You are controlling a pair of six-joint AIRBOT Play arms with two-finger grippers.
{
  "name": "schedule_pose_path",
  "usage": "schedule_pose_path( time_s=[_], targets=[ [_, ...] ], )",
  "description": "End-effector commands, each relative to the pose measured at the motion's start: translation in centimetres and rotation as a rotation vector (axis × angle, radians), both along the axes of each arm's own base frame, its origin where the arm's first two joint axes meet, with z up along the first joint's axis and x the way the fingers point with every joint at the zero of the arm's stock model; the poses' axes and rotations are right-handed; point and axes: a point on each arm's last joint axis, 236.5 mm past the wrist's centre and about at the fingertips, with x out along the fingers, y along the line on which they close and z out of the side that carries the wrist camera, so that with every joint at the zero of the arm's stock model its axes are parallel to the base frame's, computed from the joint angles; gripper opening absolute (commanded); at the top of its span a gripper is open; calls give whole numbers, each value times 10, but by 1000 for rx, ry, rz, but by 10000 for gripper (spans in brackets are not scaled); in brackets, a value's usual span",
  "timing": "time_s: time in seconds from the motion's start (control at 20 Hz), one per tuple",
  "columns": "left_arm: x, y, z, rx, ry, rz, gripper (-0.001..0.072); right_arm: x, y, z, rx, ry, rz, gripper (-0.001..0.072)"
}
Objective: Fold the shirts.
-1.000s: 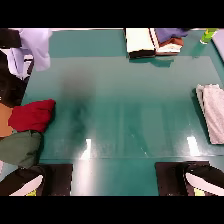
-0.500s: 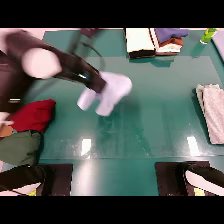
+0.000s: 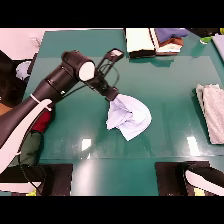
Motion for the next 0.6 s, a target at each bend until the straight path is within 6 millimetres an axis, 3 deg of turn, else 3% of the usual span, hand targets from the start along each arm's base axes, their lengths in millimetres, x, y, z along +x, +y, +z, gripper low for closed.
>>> schedule_pose_path(
  time_s=[0.0, 0.2, 0.35, 0.55],
  targets=[
    [-12, 28, -36, 1, 156, 77, 611, -1, 0, -6, -4, 18, 3, 21],
    [-55, 1, -94, -136, 352, 118, 611, -1, 1, -6, -3, 18, 4, 21],
    [-64, -12, -107, -211, 403, 161, 611, -1, 1, -6, -4, 19, 4, 21],
    [-79, -26, -124, -176, 407, 74, 611, -2, 1, -7, -6, 25, 6, 21]
  ],
)
